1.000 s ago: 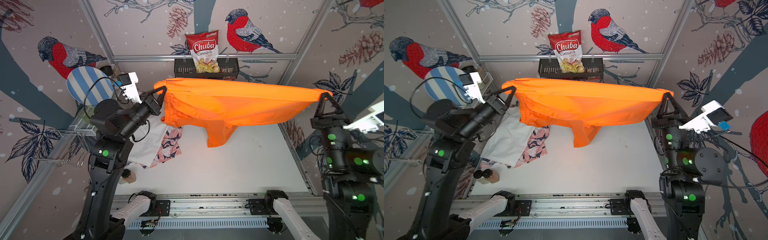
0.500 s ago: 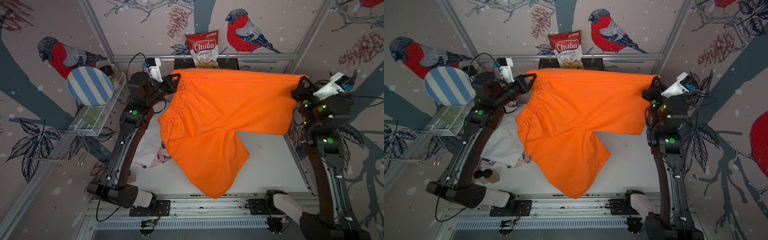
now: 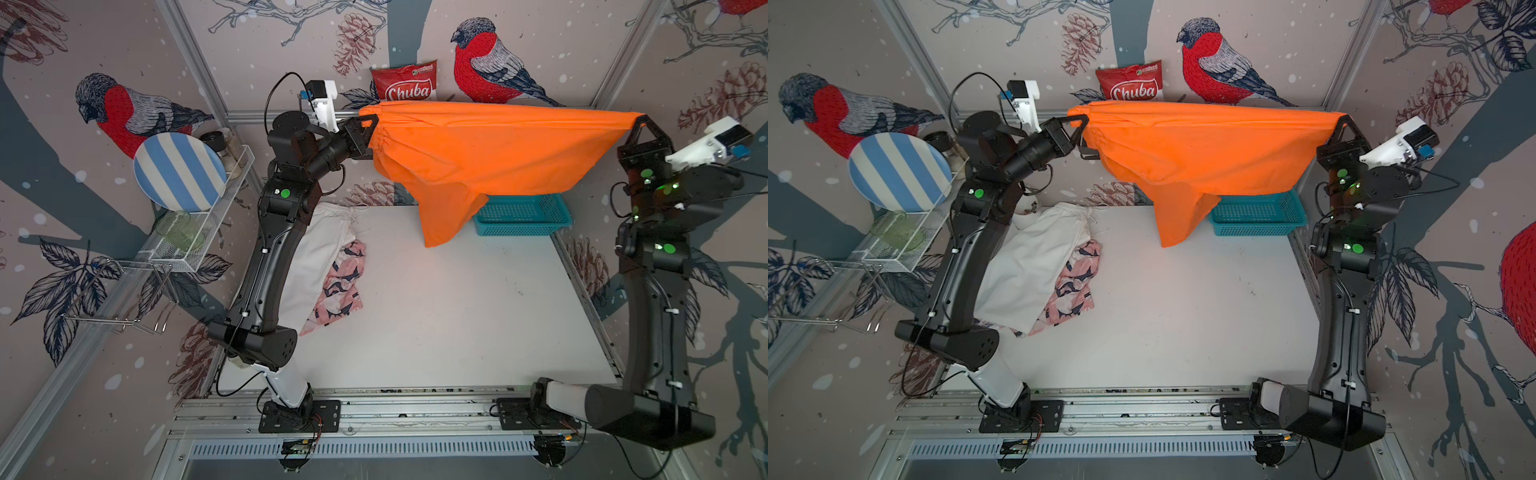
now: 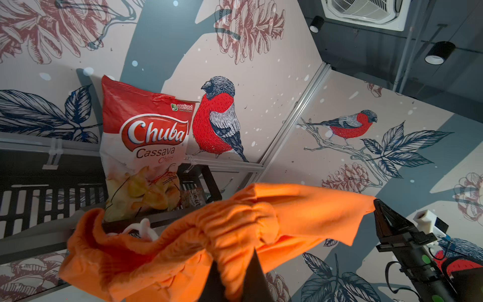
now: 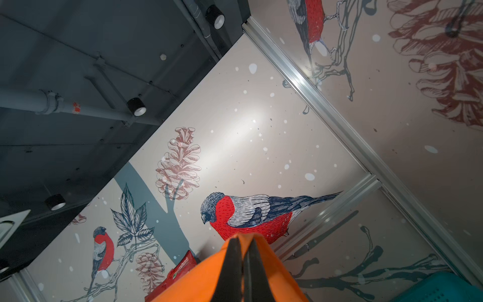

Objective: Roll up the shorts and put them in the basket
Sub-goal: Fold the shorts at the center of the board.

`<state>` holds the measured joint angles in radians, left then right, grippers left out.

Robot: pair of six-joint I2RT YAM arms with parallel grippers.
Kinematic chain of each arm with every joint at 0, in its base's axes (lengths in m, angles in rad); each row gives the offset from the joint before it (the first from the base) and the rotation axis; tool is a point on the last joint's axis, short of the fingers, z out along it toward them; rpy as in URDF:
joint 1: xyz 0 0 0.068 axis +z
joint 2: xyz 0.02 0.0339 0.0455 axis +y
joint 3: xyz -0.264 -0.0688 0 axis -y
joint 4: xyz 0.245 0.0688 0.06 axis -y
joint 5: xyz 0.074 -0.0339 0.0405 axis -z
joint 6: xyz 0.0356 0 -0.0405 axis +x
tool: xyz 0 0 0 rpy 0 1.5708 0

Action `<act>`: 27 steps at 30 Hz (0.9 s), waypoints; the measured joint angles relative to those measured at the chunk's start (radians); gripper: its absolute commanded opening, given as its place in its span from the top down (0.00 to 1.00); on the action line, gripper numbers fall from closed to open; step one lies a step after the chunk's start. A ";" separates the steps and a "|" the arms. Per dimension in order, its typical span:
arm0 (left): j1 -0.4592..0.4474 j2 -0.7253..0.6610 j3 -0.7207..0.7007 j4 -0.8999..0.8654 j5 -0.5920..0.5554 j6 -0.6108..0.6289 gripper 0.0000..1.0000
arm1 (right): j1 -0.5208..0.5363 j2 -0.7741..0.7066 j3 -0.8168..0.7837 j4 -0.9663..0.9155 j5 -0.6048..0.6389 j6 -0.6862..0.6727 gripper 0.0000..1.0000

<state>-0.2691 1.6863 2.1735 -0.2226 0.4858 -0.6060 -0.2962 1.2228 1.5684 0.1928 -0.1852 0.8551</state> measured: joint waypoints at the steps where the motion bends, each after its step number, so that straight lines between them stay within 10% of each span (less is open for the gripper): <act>1: -0.001 -0.020 -0.040 0.010 0.010 0.000 1.00 | -0.021 -0.023 -0.034 0.010 -0.027 0.018 1.00; 15: -0.074 -0.640 -1.289 0.212 -0.039 -0.063 1.00 | -0.035 -0.612 -0.739 -0.213 -0.055 -0.024 1.00; 27: -0.240 -0.954 -1.695 0.106 -0.154 -0.176 1.00 | 0.040 -0.941 -0.956 -0.465 0.094 -0.071 1.00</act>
<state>-0.5095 0.7322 0.4786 -0.1169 0.3313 -0.7818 -0.2558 0.2817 0.6125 -0.2722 -0.0914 0.7837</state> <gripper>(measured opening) 0.072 0.048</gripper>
